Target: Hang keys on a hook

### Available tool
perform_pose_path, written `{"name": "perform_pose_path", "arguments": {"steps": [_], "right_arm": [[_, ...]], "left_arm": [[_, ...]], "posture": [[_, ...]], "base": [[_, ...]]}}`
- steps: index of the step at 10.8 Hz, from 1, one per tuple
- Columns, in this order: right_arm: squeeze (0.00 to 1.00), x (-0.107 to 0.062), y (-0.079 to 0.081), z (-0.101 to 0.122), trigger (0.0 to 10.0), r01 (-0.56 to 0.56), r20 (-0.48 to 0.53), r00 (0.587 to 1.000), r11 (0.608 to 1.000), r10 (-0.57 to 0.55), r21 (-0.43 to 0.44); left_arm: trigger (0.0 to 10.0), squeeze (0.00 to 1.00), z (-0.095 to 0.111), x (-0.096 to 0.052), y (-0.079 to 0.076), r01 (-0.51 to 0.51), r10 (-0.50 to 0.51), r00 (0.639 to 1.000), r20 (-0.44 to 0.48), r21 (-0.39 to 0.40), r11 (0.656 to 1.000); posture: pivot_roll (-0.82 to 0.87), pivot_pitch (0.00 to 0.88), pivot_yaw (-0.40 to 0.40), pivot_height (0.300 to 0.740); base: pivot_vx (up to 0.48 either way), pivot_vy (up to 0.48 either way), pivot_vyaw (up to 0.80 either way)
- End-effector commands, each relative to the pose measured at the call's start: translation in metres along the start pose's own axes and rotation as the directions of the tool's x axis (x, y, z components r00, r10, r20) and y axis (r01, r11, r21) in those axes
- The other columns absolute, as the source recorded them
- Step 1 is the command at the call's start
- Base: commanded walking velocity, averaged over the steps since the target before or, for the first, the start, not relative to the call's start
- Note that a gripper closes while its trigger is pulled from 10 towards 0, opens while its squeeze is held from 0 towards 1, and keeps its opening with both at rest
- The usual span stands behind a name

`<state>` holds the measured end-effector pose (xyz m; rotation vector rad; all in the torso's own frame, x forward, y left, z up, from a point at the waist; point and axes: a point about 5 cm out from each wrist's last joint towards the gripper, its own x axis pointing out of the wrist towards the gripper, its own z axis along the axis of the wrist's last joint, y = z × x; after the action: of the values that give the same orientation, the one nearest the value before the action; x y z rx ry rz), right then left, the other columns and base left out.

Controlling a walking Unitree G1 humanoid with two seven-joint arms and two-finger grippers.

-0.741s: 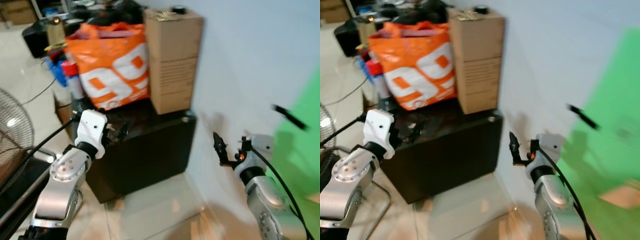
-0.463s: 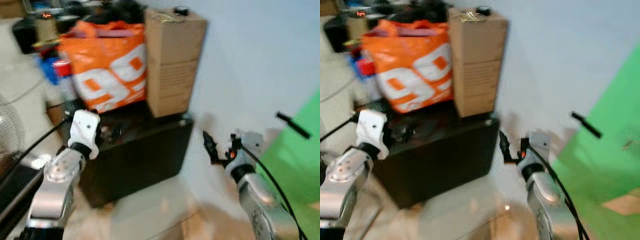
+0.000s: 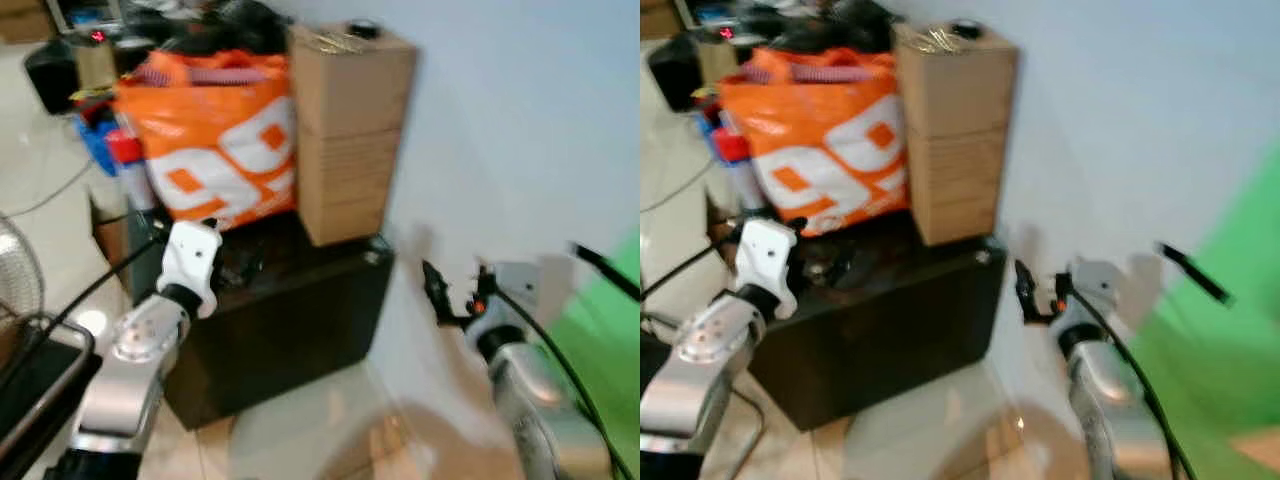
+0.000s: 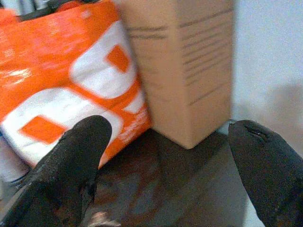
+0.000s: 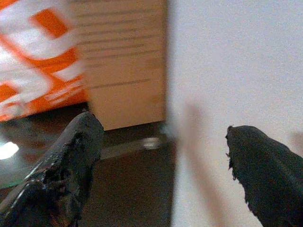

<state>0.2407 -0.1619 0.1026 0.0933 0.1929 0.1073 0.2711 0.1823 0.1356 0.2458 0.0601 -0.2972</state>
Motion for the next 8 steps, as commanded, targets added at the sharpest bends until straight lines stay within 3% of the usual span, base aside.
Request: {"name": "perform_pose_path", "arguments": {"steps": [1,4,7,8], "right_arm": [[1.00,0.0009,-0.0044,0.0062,10.0,-0.002,0.010,1.000,1.000,0.002,-0.025],[1.00,0.0018,-0.0051,0.0075,10.0,-0.026,0.009,1.000,0.999,0.027,-0.043],[1.00,0.0042,-0.0018,0.0095,10.0,-0.075,0.004,0.997,0.996,0.076,-0.055],[1.00,0.0046,-0.0035,0.0084,10.0,-0.075,-0.004,0.997,0.996,0.075,-0.054]], "left_arm": [[10.0,0.00,0.0037,0.0038,-0.0016,0.000,0.000,1.000,0.011,0.003,1.000],[10.0,0.01,0.0032,0.0044,-0.0032,0.001,-0.001,1.000,0.012,0.002,1.000],[10.0,0.02,0.0039,0.0041,-0.0040,0.002,-0.002,1.000,0.018,0.004,1.000],[10.0,0.02,0.0037,0.0039,-0.0050,0.010,-0.010,1.000,0.017,0.009,1.000]], "posture": [[-0.10,0.000,-0.033,0.732],[-0.10,0.000,-0.040,0.732],[-0.10,0.000,-0.052,0.732],[-0.10,0.000,-0.053,0.732]], "base": [[0.382,0.000,0.00],[0.384,0.000,0.00],[0.390,0.000,0.80],[0.390,0.000,0.00]]}}
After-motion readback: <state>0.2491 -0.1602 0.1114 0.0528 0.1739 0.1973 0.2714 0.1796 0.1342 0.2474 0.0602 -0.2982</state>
